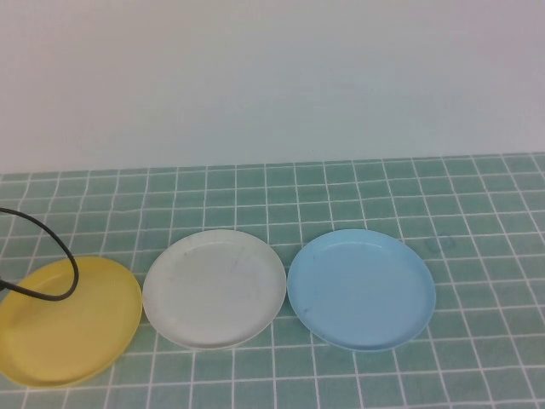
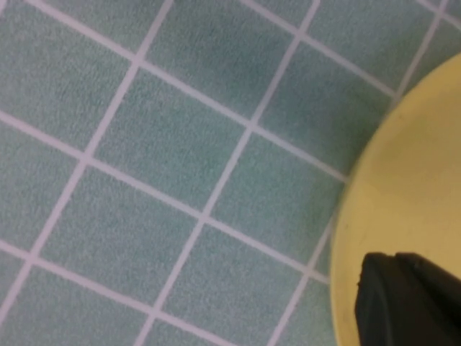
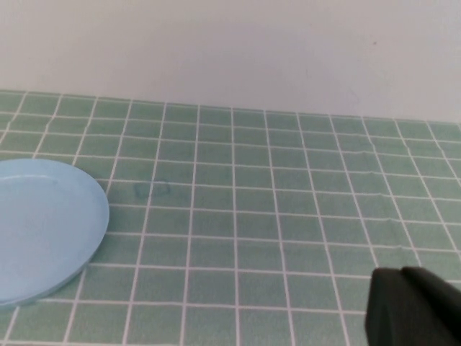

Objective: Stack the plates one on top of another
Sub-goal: Pick up the yellow plate

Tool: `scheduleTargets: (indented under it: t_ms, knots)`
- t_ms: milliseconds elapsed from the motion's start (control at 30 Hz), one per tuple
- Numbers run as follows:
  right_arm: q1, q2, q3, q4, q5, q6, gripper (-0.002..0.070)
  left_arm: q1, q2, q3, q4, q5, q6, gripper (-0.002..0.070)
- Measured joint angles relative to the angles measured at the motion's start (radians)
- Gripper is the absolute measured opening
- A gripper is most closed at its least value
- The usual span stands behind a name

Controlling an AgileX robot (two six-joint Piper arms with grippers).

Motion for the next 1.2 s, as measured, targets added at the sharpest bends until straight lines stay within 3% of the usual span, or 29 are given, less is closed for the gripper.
scheduleTargets:
  t_ms: [133,167,267,300,433,1000,1200]
  knots:
    - [0.000,0.000,0.000,0.009,0.004,0.000,-0.0002,0.000,0.047,0.000,0.000,-0.020,0.005,0.0027]
    - [0.000,0.000,0.000,0.012,0.006,0.000,-0.0002,0.000,0.037,0.001,-0.002,-0.018,0.010,0.0141]
    - [0.000,0.000,0.000,0.021,0.026,0.000,-0.0002,0.000,0.042,0.001,-0.013,-0.029,0.015,0.0246]
    - [0.000,0.000,0.000,0.021,0.032,0.000,-0.0002,0.000,0.058,0.000,-0.006,-0.028,0.011,0.0176]
    - [0.000,0.000,0.000,0.025,0.039,0.000,-0.0002,0.000,0.058,0.000,-0.006,-0.041,0.012,0.0239]
    - [0.000,0.000,0.000,0.028,0.044,0.000,-0.0002,0.000,0.064,-0.025,-0.007,-0.101,0.062,0.0240]
    - [0.000,0.000,0.000,0.034,0.044,0.000,-0.0002,-0.002,0.134,-0.050,-0.005,-0.042,0.065,0.0240]
